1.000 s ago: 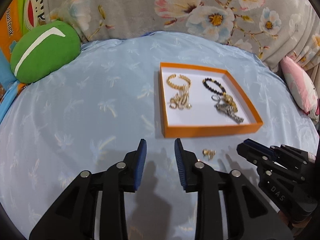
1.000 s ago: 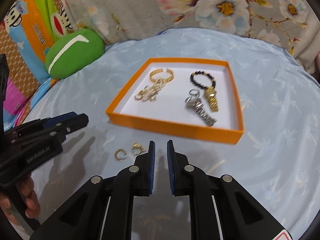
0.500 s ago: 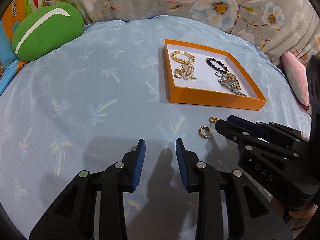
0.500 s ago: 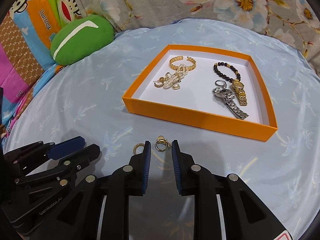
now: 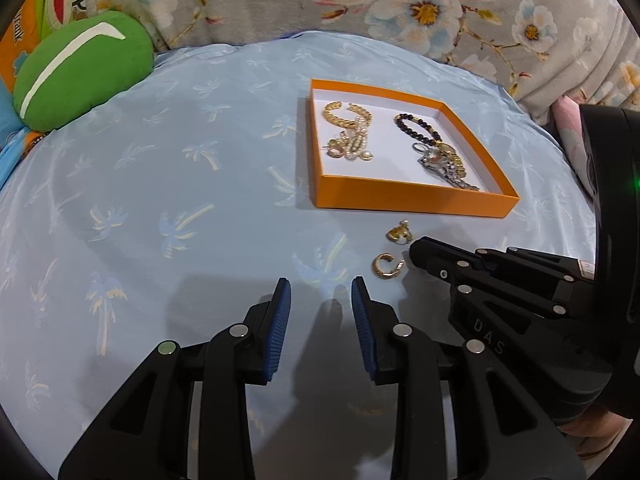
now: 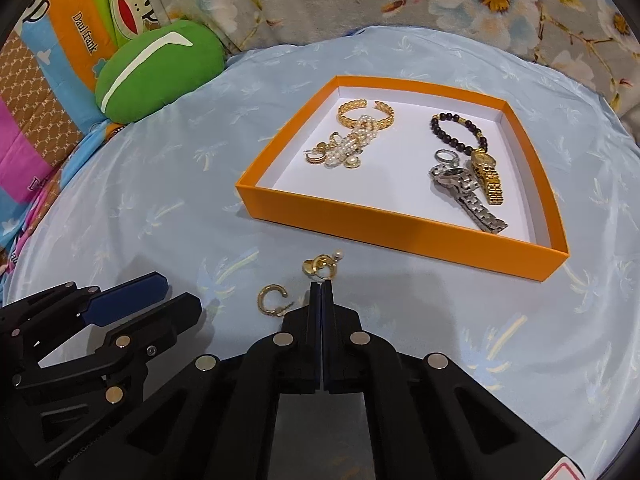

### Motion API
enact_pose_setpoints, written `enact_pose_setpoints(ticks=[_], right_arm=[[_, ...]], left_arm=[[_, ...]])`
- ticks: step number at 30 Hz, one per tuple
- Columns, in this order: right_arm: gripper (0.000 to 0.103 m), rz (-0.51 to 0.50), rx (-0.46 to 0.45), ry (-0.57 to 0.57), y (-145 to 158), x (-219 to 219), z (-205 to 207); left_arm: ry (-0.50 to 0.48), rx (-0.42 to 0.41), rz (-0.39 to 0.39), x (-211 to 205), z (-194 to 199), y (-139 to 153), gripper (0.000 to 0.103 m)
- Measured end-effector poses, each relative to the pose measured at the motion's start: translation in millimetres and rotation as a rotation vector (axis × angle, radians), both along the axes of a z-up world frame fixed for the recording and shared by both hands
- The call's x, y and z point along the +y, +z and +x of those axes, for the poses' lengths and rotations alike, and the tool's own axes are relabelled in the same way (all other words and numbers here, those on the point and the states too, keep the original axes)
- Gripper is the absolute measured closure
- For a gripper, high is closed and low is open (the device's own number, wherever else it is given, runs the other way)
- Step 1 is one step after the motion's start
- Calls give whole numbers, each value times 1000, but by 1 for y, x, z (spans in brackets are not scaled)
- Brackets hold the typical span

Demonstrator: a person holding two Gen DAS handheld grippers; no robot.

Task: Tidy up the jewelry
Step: 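Grasp a gold drop earring with the right tool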

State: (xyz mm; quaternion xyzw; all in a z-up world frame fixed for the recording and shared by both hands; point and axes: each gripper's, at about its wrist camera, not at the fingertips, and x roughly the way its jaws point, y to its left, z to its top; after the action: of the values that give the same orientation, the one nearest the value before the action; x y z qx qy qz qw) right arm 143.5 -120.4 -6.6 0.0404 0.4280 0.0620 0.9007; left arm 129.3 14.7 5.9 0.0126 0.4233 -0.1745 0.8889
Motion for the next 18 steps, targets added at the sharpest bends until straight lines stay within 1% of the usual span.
enact_pose_setpoints(ticks=[3, 5, 6, 9, 11, 16, 18], right_arm=[[102, 28, -12, 2, 4, -5, -1], [98, 22, -15, 8, 5, -3, 0], [92, 15, -14, 7, 4, -2, 0], [91, 12, 0, -1, 1, -1, 7], [91, 27, 9, 2, -1, -1, 11], [83, 37, 10, 5, 0, 1, 20], [82, 29, 8, 6, 0, 4, 23]], left_arm=[[-10, -5, 4, -6, 0, 2, 72], [-5, -4, -7, -6, 0, 3, 69], [-2, -6, -8, -5, 1, 4, 68], [6, -3, -6, -3, 2, 2, 68], [11, 0, -5, -2, 3, 1, 68], [21, -1, -2, 3, 5, 1, 68], [26, -1, 0, 5, 5, 1, 68]])
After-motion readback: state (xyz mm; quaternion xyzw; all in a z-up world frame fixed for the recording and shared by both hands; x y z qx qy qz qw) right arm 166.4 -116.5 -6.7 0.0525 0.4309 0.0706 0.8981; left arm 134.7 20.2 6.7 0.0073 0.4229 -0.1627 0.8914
